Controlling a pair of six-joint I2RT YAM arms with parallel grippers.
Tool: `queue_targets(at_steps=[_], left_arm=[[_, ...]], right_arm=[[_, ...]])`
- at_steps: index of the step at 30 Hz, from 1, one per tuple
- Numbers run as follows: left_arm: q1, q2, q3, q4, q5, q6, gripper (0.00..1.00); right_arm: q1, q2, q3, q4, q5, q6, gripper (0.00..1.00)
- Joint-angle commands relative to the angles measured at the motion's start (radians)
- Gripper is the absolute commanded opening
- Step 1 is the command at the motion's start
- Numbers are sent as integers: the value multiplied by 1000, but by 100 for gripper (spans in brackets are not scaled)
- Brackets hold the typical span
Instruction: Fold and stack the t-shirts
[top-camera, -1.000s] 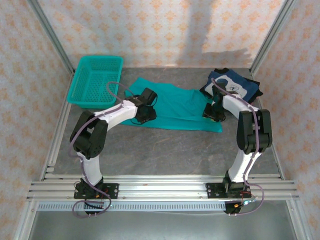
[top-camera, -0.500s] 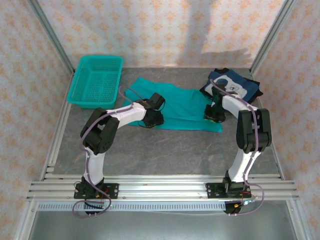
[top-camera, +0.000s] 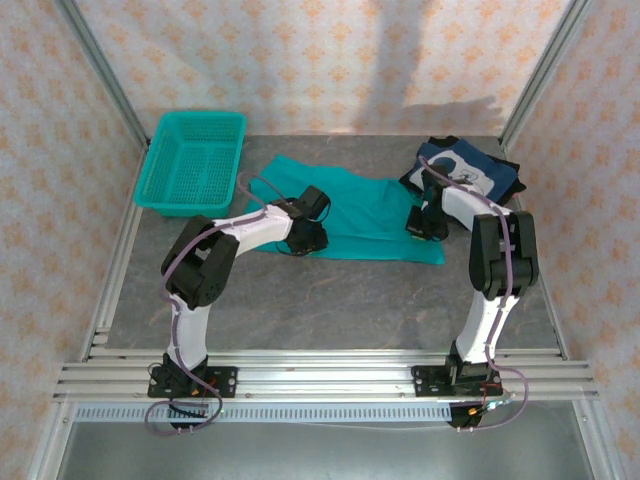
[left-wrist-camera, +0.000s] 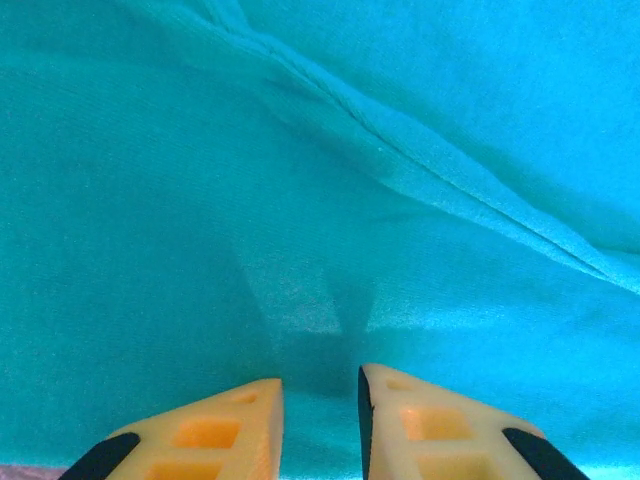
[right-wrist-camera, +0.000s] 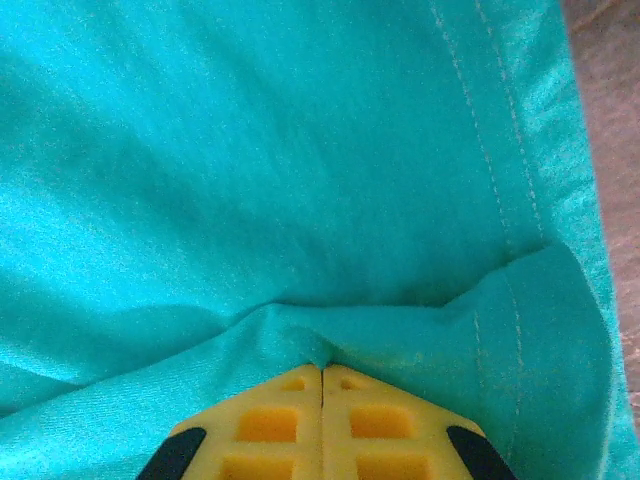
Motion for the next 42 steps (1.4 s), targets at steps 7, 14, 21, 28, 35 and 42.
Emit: queue_targets(at_steps=[7, 14, 21, 28, 35, 42], left_arm=[[2, 30, -2, -6, -4, 28, 25], [1, 32, -7, -17, -12, 35, 24], [1, 27, -6, -27, -15, 42, 25], [2, -21, 26, -40, -25, 38, 28], [35, -68, 111, -95, -82, 11, 41], [138, -67, 101, -127, -141, 38, 47]], right_arm=[[4, 19, 77, -46, 51, 5, 0], [5, 78, 170, -70, 92, -3, 5], [-3, 102, 256, -41, 131, 11, 32], [-4, -77, 189, -3, 91, -2, 50], [-3, -170, 28, -26, -28, 20, 40], [-3, -125, -91, 66, -51, 96, 30]])
